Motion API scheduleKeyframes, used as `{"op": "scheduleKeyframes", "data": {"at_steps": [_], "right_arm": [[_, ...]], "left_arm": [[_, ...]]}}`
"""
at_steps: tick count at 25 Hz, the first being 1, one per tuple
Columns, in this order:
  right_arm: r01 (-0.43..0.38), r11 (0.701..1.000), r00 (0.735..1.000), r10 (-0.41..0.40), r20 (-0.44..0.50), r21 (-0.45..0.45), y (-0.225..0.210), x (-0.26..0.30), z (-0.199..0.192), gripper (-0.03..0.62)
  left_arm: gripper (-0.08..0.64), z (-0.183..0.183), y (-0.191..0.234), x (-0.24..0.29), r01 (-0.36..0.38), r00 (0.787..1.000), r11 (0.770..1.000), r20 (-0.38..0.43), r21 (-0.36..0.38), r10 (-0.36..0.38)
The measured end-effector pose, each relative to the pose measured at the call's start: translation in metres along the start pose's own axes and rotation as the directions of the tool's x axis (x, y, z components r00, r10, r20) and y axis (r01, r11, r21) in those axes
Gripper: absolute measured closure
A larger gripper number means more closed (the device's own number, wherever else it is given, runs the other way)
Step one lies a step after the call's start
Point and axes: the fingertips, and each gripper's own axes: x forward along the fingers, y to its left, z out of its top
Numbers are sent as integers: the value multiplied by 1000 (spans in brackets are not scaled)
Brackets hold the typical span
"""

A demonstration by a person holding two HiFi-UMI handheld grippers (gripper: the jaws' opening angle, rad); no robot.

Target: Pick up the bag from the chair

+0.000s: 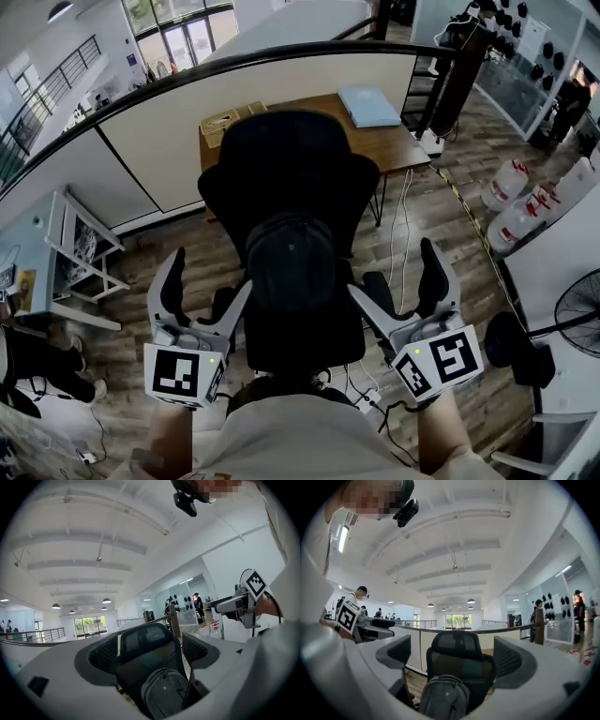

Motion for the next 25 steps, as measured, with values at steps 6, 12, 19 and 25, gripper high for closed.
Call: {"op": "scheduleKeyframes", "data": {"at_steps": [6,12,19,25], "right_arm": [[30,999,1000,-30,-6,15,10,6,-1,43],[48,999,999,-47,-15,22,19,21,-6,26],[102,994,994,-101,-43,34,-6,55,-20,5],[107,993,990,-102,-95,53,-23,103,-53,2]], "left_arm": [[144,-6,18,-2,20,1000,1000,-10,-16,-20],[144,-18,34,4,45,999,998,-20,-54,-46],[144,-31,45,30,77,996,995,-54,59,-73],[144,-48,58,69,93,994,996,-54,8,-93]]}}
